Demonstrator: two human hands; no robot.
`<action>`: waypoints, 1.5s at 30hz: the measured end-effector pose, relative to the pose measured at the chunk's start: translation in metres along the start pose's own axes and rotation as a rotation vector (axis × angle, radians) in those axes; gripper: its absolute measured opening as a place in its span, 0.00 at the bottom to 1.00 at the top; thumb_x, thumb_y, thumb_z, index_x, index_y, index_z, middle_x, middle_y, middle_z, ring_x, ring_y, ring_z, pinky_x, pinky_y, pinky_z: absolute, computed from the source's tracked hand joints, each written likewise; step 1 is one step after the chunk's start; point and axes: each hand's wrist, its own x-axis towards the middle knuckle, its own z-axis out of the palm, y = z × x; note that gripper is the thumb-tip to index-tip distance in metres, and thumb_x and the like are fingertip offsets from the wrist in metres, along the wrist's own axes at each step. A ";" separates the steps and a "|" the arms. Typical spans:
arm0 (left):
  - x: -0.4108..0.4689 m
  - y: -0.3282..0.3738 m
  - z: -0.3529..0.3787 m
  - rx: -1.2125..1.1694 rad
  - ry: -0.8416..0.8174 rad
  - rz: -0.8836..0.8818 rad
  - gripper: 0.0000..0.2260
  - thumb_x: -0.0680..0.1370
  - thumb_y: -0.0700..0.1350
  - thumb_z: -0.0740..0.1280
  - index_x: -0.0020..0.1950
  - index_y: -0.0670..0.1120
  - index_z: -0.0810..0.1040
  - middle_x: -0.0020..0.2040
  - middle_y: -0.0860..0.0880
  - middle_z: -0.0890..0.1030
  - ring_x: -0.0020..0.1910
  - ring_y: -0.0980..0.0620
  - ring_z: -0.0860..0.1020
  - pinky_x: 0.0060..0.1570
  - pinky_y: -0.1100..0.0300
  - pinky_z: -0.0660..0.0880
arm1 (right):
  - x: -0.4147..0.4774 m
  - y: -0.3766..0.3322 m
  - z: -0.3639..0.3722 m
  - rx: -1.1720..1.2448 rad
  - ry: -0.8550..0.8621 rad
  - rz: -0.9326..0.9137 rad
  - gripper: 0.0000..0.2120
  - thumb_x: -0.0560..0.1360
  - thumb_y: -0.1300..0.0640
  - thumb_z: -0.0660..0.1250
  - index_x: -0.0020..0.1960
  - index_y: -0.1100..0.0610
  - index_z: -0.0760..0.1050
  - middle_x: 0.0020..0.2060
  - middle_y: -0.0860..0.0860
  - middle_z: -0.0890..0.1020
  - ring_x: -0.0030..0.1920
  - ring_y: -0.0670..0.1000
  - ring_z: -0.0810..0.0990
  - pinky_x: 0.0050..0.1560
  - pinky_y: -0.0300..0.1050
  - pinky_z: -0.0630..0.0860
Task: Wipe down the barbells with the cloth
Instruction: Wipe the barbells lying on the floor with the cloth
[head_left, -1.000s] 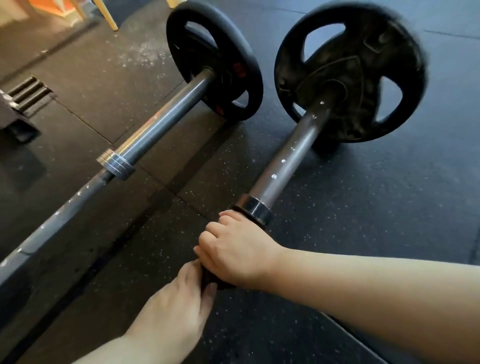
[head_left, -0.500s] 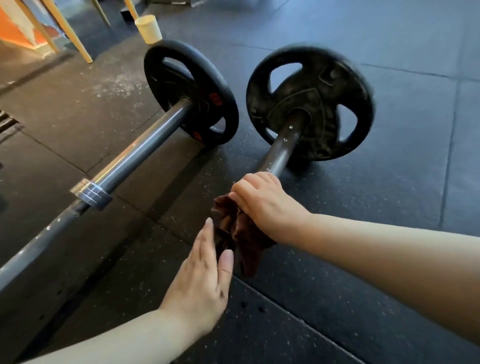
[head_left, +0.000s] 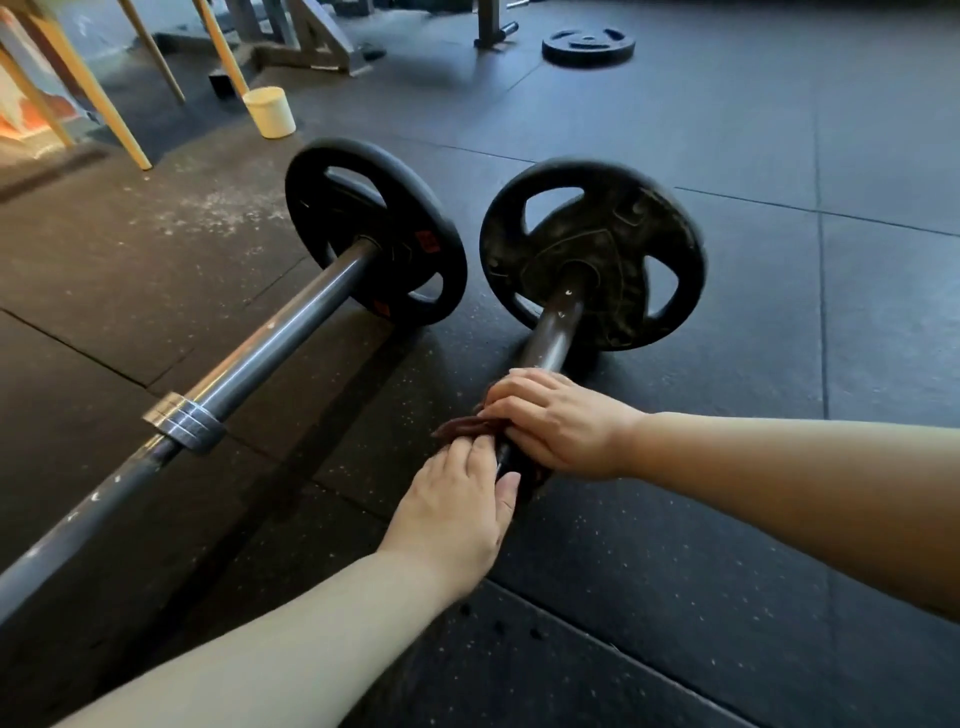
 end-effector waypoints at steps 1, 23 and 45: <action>-0.001 -0.001 -0.001 -0.011 -0.016 0.000 0.29 0.86 0.57 0.48 0.82 0.42 0.54 0.78 0.43 0.62 0.77 0.46 0.62 0.76 0.54 0.59 | 0.002 0.012 0.001 0.000 0.002 0.038 0.17 0.84 0.53 0.56 0.67 0.58 0.76 0.64 0.54 0.77 0.67 0.54 0.73 0.77 0.49 0.59; 0.037 0.023 -0.006 -0.345 0.073 -0.282 0.19 0.86 0.49 0.52 0.72 0.44 0.71 0.69 0.44 0.74 0.65 0.45 0.75 0.63 0.52 0.70 | 0.006 0.018 0.008 0.217 0.007 -0.046 0.19 0.83 0.59 0.56 0.72 0.58 0.73 0.71 0.52 0.76 0.78 0.51 0.64 0.82 0.48 0.46; 0.035 0.019 -0.001 -0.521 0.160 -0.329 0.15 0.86 0.46 0.53 0.69 0.45 0.74 0.67 0.45 0.76 0.61 0.49 0.74 0.58 0.60 0.68 | 0.001 -0.003 0.021 0.246 0.110 0.045 0.23 0.79 0.62 0.58 0.73 0.60 0.73 0.74 0.54 0.72 0.80 0.53 0.60 0.82 0.47 0.43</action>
